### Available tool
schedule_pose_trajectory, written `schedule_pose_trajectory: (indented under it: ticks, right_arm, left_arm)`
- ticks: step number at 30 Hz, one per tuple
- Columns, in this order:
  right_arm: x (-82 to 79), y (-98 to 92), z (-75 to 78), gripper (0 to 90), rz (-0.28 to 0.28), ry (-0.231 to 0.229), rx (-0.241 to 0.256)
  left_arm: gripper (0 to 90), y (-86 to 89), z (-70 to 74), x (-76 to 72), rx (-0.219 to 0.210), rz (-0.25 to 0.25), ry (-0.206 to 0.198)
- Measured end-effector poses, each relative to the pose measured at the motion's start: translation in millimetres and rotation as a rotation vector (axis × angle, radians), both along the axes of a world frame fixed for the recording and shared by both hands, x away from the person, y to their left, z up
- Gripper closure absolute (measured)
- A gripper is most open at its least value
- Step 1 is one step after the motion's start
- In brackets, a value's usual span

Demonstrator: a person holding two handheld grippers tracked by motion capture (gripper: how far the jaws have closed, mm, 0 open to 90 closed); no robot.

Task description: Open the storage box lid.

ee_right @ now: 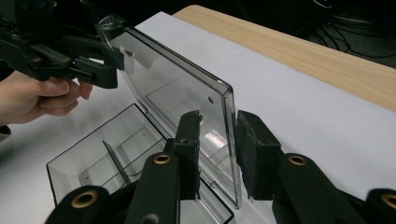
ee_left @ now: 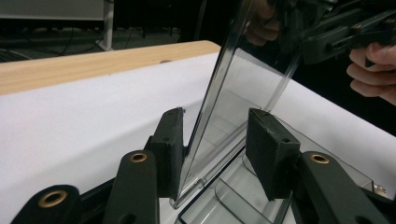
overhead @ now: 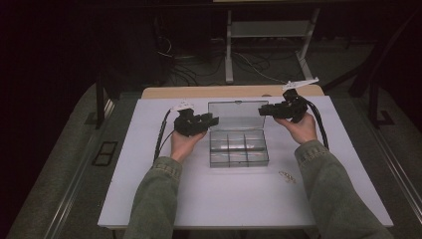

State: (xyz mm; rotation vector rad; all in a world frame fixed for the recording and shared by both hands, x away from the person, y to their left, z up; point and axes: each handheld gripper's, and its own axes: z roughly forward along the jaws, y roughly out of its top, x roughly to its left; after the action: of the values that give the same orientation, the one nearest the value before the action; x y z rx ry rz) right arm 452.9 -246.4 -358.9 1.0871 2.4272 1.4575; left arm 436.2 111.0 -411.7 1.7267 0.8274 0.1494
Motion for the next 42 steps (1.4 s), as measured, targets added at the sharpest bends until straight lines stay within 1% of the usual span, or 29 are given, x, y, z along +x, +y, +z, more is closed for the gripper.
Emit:
schedule_pose_trajectory:
  ticks: [2, 5, 8, 10, 13, 16, 19, 20, 23, 25, 26, 29, 33, 35, 37, 42]
  right_arm:
    - [0.3, -0.3, -0.1, 69.6, 0.002, 0.0, -0.002]
    - [0.6, -0.6, -0.6, 69.5, -0.001, 0.004, 0.004]
    - [1.4, -0.8, -1.6, 69.5, -0.003, 0.008, 0.01]
    - [1.7, -0.8, -2.0, 69.5, -0.004, 0.008, 0.012]
    - [2.0, -0.7, -2.5, 69.5, -0.006, 0.006, 0.013]
    - [2.3, -0.5, -3.4, 69.2, -0.007, 0.008, 0.013]
    - [3.2, 0.6, -7.5, 67.0, -0.006, 0.029, 0.015]
    - [4.0, 1.8, -11.0, 66.2, -0.007, 0.047, 0.01]
    - [6.0, 5.5, -20.9, 65.4, -0.001, 0.069, -0.017]
    - [6.2, 7.2, -25.7, 65.3, -0.003, 0.075, -0.018]
    - [6.1, 7.7, -26.9, 65.6, -0.006, 0.069, -0.018]
    - [5.9, 9.1, -28.7, 65.9, -0.023, 0.056, -0.023]
    - [6.8, 8.9, -29.8, 66.3, -0.034, 0.063, -0.023]
    - [7.4, 9.2, -31.5, 66.3, -0.04, 0.056, -0.016]
    - [7.9, 8.6, -33.1, 66.4, -0.048, 0.061, -0.008]
    - [10.4, 6.6, -39.5, 67.0, -0.065, 0.089, 0.028]
  left_arm:
    - [55.6, -0.4, -2.2, 1.2, 0.002, 0.001, 0.004]
    - [56.0, -0.8, -3.9, 2.1, 0.026, 0.005, 0.015]
    - [56.6, -1.4, -6.0, 2.7, 0.038, 0.006, 0.028]
    - [57.3, -2.3, -8.2, 3.5, 0.057, 0.014, 0.034]
    - [60.9, -3.0, -12.3, 5.0, 0.08, 0.011, 0.056]
    - [64.8, -3.4, -14.9, 5.3, 0.095, 0.006, 0.065]
    - [66.7, -2.9, -16.4, 4.8, 0.083, 0.016, 0.065]
    - [67.0, -2.8, -16.5, 4.7, 0.083, 0.016, 0.063]
    - [67.5, -2.7, -16.6, 4.5, 0.087, 0.012, 0.057]
    - [67.9, -2.9, -16.5, 4.1, 0.089, 0.016, 0.056]
    - [68.4, -3.3, -16.5, 4.0, 0.086, 0.021, 0.057]
    - [69.1, -2.8, -17.0, 4.7, 0.088, 0.024, 0.056]
    - [69.5, -3.1, -18.1, 5.7, 0.081, 0.028, 0.059]
    - [69.7, -3.2, -18.9, 6.2, 0.078, 0.031, 0.059]
    - [69.9, -3.2, -19.9, 6.5, 0.073, 0.035, 0.058]
    - [70.3, -3.3, -22.6, 7.4, 0.065, 0.048, 0.07]
